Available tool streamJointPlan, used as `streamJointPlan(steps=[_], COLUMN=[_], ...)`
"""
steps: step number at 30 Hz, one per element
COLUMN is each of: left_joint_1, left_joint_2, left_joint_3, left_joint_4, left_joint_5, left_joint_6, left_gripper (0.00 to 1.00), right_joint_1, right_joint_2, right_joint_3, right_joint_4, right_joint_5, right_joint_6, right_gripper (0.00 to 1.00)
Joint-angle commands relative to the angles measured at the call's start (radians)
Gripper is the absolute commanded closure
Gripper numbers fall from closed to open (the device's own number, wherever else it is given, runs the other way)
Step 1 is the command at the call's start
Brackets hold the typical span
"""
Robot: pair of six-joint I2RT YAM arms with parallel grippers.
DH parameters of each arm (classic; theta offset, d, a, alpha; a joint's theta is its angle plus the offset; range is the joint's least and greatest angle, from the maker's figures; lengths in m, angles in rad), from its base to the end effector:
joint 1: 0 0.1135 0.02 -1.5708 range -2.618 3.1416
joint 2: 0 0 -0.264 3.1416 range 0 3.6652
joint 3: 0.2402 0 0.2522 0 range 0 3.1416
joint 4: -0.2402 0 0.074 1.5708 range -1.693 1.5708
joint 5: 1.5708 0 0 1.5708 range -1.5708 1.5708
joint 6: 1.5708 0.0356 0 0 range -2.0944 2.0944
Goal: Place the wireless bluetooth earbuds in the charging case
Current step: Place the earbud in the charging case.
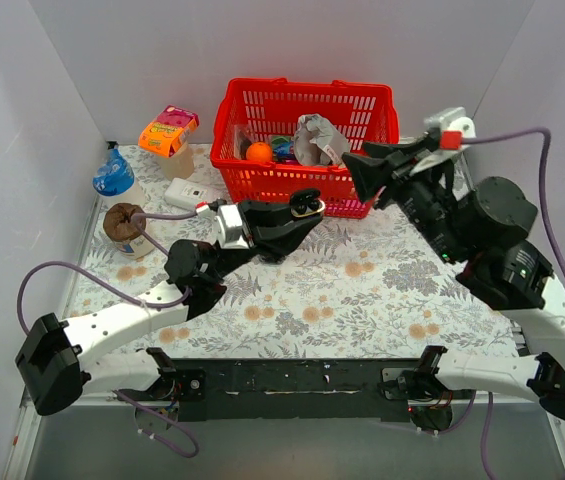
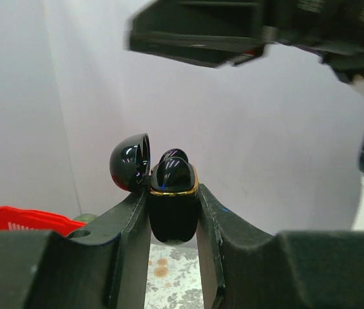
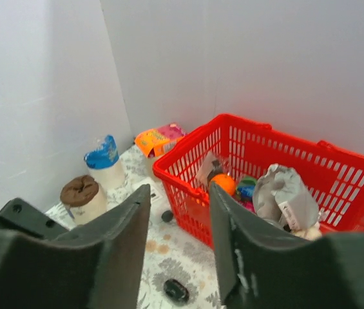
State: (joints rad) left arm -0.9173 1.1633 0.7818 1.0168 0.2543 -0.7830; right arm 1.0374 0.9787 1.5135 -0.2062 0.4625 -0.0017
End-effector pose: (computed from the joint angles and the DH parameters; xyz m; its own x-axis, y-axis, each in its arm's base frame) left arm 0.1463 -0.2058 0.3847 -0.3732 -0.6356 -0.6758 0.8864 -0.0292 -0.4620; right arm 0.0915 0.1237 0.5432 0.1650 0.2765 -0.9467 -0.5556 0.8192 0.1424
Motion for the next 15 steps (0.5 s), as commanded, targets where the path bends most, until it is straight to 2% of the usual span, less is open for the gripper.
streamJointPlan(steps=[1,4,7,15], left_joint_1=[0.005,0.005,0.005,0.005], left_joint_2=[-0.089,-0.12,-0.134,-0.132], left_joint_3=[-0.041,-0.062,-0.072,-0.056], left_joint_4=[-0.049,-0.089,-0.099,-0.116], left_joint_5=[0.193,0.24,0.232,0.185], left_joint_6=[0.045,0.051,0.054,0.076], left_gripper=[1.0,1.0,1.0,1.0], right_joint_1=[0.004,0.003,0.003,0.003], right_joint_2=[0.116,0.184,0.239,0.282], right_joint_3=[0.163,0.252,0.306,0.321], right_joint_4=[-0.204,-0.304,-0.361,-0.438], right_joint_5=[0.001,-0.05,-0.111,-0.26], right_joint_6=[0.023,0.031,0.045,0.081], right_gripper=[0.6,0.7,0.75,0.76])
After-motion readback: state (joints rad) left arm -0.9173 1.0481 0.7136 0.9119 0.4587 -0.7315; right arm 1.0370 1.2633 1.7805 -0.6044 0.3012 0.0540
